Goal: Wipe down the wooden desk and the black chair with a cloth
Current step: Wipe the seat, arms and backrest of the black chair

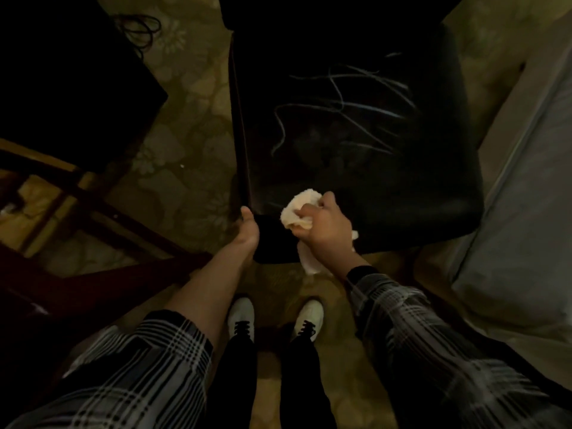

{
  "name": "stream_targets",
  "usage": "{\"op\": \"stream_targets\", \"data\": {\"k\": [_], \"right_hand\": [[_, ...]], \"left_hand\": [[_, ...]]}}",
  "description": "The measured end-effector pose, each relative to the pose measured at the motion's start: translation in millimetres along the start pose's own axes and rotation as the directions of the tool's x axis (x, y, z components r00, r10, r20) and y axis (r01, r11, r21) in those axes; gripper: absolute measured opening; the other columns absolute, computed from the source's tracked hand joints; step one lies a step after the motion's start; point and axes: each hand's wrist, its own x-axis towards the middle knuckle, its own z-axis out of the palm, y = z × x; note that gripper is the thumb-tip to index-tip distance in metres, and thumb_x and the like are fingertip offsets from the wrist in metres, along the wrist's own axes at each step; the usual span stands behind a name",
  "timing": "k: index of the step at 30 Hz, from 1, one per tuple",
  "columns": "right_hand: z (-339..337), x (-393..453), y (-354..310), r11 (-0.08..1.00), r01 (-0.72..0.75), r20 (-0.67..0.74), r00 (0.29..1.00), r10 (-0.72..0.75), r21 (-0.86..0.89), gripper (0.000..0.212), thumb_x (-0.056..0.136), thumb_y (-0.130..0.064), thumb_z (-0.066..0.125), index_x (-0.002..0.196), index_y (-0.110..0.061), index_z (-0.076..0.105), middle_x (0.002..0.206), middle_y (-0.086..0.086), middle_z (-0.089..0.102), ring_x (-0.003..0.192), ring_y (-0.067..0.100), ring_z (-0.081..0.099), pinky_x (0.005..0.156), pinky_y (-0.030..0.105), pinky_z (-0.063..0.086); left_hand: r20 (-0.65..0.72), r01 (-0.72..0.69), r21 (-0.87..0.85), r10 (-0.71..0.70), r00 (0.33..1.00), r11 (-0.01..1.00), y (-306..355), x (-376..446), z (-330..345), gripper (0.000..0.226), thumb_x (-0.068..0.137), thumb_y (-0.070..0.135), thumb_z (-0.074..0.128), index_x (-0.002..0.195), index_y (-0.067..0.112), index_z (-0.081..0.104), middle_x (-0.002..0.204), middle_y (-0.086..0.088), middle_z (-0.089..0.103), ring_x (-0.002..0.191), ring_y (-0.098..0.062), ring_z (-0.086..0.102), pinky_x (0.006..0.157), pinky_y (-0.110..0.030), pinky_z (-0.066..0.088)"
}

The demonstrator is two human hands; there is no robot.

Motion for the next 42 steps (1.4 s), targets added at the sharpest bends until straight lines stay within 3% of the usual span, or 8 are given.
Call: {"op": "stream_targets", "data": {"k": [7, 15, 21, 25, 29, 33, 36, 42], "right_hand": [[21.8, -20.1, 13.3, 0.956, -0.228, -0.227, 0.937, 0.267, 0.186, 0.036, 0.081, -0.036, 0.068, 0.114, -0.020, 0.066, 0.121, 0.006, 0.037, 0.098, 0.026, 0.054, 0.078, 0.028, 0.039], [23.6, 26.8, -26.9, 0.928, 0.323, -0.065, 0.938, -0.339, -0.184, 0.034, 0.078, -0.028, 0.074, 0.109, -0.014, 0.067, 0.121, 0.017, 0.044, 0.111, 0.035, 0.046, 0.075, 0.040, 0.048], [9.0, 123.2, -74.9, 0.971, 0.124, -0.144, 0.977, -0.155, -0.203, 0.037, 0.082, -0.032, 0.069, 0.114, -0.016, 0.063, 0.131, 0.015, 0.037, 0.115, 0.035, 0.045, 0.091, 0.048, 0.045], [18.9, 69.4, -72.4, 0.972, 0.122, -0.132, 0.980, -0.150, -0.202, 0.035, 0.083, -0.033, 0.066, 0.116, -0.020, 0.063, 0.131, 0.014, 0.038, 0.116, 0.033, 0.043, 0.092, 0.044, 0.043], [44.3, -13.1, -58.1, 0.938, 0.274, 0.014, 0.961, -0.278, -0.214, 0.037, 0.070, -0.030, 0.079, 0.101, -0.013, 0.068, 0.111, 0.019, 0.050, 0.100, 0.037, 0.054, 0.064, 0.037, 0.051], [42.4, 24.3, -60.3, 0.926, 0.259, 0.085, 0.966, -0.245, -0.275, 0.037, 0.088, -0.037, 0.058, 0.121, -0.020, 0.058, 0.134, 0.012, 0.031, 0.124, 0.028, 0.035, 0.090, 0.037, 0.042], [34.0, 71.8, -85.1, 0.886, 0.284, 0.030, 0.955, -0.294, -0.367, 0.039, 0.088, -0.039, 0.058, 0.123, -0.022, 0.057, 0.137, 0.012, 0.031, 0.122, 0.030, 0.038, 0.093, 0.043, 0.039], [20.9, 106.3, -106.2, 0.863, 0.310, 0.037, 0.946, -0.323, -0.398, 0.036, 0.089, -0.035, 0.059, 0.123, -0.021, 0.058, 0.144, 0.014, 0.027, 0.125, 0.032, 0.038, 0.093, 0.042, 0.038]], "left_hand": [[0.221, 0.012, -0.237, 0.041, 0.974, 0.971, -4.7, -29.3, -20.6, 0.083, 0.087, 0.071, -0.001, 0.146, 0.023, 0.033, 0.148, -0.013, 0.035, 0.137, -0.032, 0.031, 0.115, -0.050, 0.018], [0.237, 0.020, -0.298, 0.054, 0.970, 0.954, -11.5, -31.7, -28.3, 0.083, 0.088, 0.067, -0.005, 0.145, 0.019, 0.034, 0.147, -0.010, 0.038, 0.135, -0.030, 0.034, 0.108, -0.044, 0.028], [0.207, -0.015, -0.199, 0.057, 0.977, 0.980, 2.6, -28.0, -32.1, 0.086, 0.089, 0.065, -0.007, 0.143, 0.015, 0.036, 0.146, -0.010, 0.039, 0.136, -0.028, 0.033, 0.113, -0.045, 0.021], [0.179, 0.047, -0.156, -0.019, 0.984, 0.987, 11.5, -25.4, -40.9, 0.090, 0.087, 0.069, -0.007, 0.141, 0.014, 0.040, 0.144, -0.007, 0.042, 0.134, -0.026, 0.035, 0.111, -0.047, 0.024], [0.133, 0.073, -0.124, -0.056, 0.990, 0.990, 14.1, -27.5, -34.3, 0.088, 0.089, 0.067, -0.003, 0.140, 0.010, 0.041, 0.141, -0.012, 0.046, 0.131, -0.032, 0.039, 0.111, -0.049, 0.024], [0.250, 0.047, -0.178, -0.001, 0.968, 0.983, 12.2, -34.5, -19.5, 0.078, 0.097, 0.052, -0.001, 0.137, 0.003, 0.044, 0.118, -0.015, 0.056, 0.122, -0.030, 0.047, 0.089, -0.031, 0.039], [0.230, -0.005, -0.123, 0.033, 0.973, 0.992, 14.3, -29.1, -25.1, 0.072, 0.098, 0.049, -0.001, 0.141, 0.007, 0.037, 0.140, -0.014, 0.045, 0.129, -0.029, 0.040, 0.079, -0.025, 0.036], [0.179, 0.028, -0.036, -0.021, 0.984, 0.999, 13.7, -7.6, -48.7, 0.082, 0.091, 0.063, -0.005, 0.145, 0.014, 0.032, 0.149, -0.010, 0.035, 0.135, -0.027, 0.034, 0.109, -0.047, 0.021]]}}
